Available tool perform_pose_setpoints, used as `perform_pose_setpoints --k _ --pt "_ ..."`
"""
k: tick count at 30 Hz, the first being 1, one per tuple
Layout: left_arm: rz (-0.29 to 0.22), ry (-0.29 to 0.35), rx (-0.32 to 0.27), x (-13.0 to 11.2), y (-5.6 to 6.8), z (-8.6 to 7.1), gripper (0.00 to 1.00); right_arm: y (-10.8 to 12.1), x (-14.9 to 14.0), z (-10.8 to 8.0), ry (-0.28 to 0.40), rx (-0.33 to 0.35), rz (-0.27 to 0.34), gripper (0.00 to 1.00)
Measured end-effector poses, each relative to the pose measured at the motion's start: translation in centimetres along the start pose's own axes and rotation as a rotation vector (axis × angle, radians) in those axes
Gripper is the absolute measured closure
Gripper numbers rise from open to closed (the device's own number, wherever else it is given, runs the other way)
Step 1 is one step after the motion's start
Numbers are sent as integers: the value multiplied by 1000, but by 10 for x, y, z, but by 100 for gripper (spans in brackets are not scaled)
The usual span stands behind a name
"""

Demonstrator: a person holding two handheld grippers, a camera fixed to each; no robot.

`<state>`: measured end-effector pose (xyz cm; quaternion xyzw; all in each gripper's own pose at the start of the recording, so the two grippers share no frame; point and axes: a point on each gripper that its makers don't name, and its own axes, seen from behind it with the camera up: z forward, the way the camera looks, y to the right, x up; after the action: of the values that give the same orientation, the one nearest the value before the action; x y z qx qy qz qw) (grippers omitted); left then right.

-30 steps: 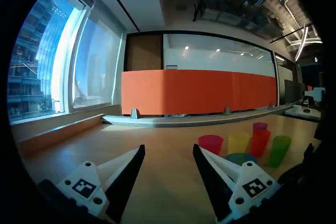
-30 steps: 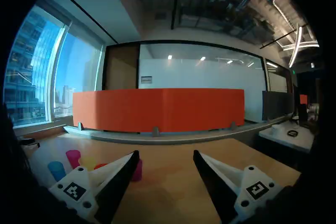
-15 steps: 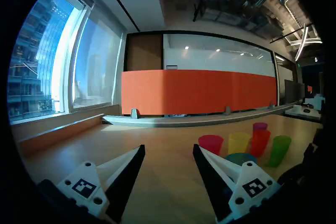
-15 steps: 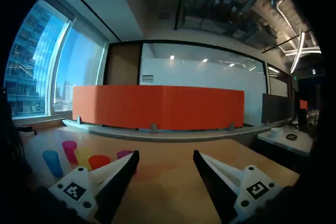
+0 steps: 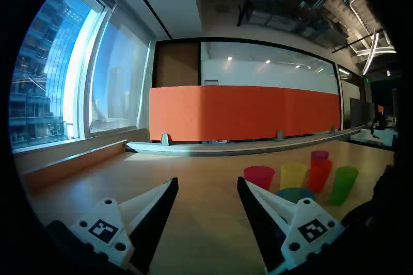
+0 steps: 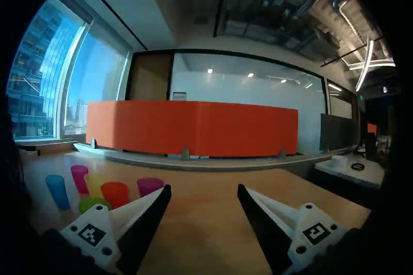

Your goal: Pour water

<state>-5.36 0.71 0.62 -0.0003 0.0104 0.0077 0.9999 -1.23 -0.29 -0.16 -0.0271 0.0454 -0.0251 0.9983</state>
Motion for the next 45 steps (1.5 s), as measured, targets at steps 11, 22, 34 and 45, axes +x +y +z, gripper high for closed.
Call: perform_pose_setpoints --k 11,22,34,45 --pt "0 0 0 0 0 1 16 1 -13 7 -1 4 18 1" --pt "0 0 0 0 0 1 16 8 -22 9 -14 -1 34 1" --pt "0 0 0 0 -1 1 16 9 -28 10 -30 2 35 1" --pt "0 0 0 0 0 1 16 11 -28 9 -33 -1 35 1"
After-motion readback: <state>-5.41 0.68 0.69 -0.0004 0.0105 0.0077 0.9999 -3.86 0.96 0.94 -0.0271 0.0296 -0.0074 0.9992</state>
